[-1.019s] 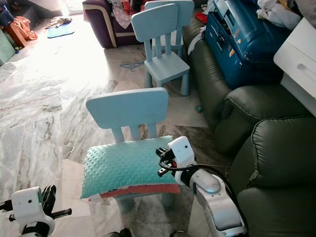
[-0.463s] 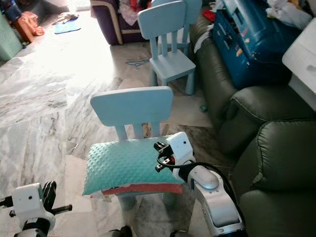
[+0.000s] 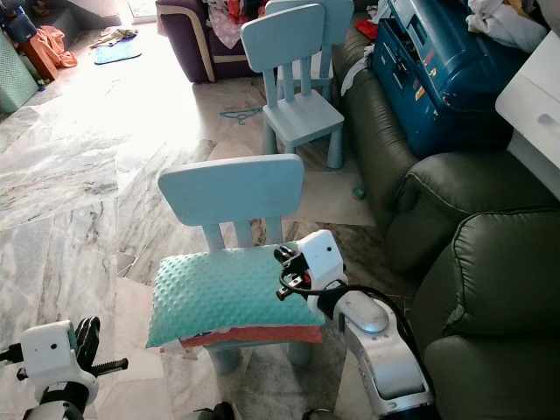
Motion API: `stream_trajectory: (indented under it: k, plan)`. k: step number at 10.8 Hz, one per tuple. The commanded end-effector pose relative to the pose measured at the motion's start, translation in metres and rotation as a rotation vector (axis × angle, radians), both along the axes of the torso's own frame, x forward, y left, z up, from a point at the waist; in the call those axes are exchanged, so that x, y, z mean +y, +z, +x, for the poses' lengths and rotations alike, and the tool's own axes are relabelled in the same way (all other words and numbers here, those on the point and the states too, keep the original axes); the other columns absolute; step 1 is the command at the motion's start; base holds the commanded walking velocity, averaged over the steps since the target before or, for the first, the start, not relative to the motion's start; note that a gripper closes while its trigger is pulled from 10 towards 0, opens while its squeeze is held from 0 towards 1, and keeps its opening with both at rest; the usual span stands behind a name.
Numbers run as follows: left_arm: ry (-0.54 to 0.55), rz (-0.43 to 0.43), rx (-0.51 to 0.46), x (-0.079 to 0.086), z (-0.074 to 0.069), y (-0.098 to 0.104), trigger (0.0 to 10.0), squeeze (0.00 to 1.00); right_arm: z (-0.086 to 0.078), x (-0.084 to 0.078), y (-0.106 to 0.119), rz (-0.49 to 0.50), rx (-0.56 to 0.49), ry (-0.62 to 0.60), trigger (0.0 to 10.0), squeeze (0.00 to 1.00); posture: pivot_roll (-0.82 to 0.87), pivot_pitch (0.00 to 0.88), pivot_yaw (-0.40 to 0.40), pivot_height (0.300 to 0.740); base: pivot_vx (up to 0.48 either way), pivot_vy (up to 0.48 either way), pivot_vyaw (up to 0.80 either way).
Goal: Move the pillow to the sofa
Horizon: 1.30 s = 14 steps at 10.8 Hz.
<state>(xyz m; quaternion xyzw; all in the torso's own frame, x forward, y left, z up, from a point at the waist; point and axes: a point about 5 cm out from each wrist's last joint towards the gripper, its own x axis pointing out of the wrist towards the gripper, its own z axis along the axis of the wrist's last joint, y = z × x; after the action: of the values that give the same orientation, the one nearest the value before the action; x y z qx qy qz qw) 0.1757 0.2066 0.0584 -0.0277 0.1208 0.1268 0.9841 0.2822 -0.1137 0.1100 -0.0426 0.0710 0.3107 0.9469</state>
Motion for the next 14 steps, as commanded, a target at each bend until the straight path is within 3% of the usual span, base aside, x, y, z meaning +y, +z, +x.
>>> stream_trajectory:
  k: [1, 10, 14]
  plan:
    - [0.019, 0.014, 0.030, 0.0070, -0.0057, -0.0051, 10.0, 0.00, -0.0004, -0.0002, -0.0035, 0.008, 0.010, -0.006, 10.0, 0.00, -0.13, 0.175, 0.073, 0.740, 0.000, 0.000, 0.00]
    - [0.004, 0.012, 0.036, 0.0047, -0.0061, -0.0061, 10.0, 0.00, -0.0038, -0.0020, -0.0063, 0.007, 0.022, 0.006, 10.0, 0.00, -0.14, 0.178, 0.072, 0.740, 0.000, 0.000, 0.00]
    - [0.004, 0.011, 0.042, 0.0041, -0.0083, -0.0070, 10.0, 0.00, -0.0047, -0.0018, -0.0055, 0.004, 0.017, 0.018, 10.0, 0.00, -0.14, 0.186, 0.069, 0.677, 0.000, 0.000, 0.00]
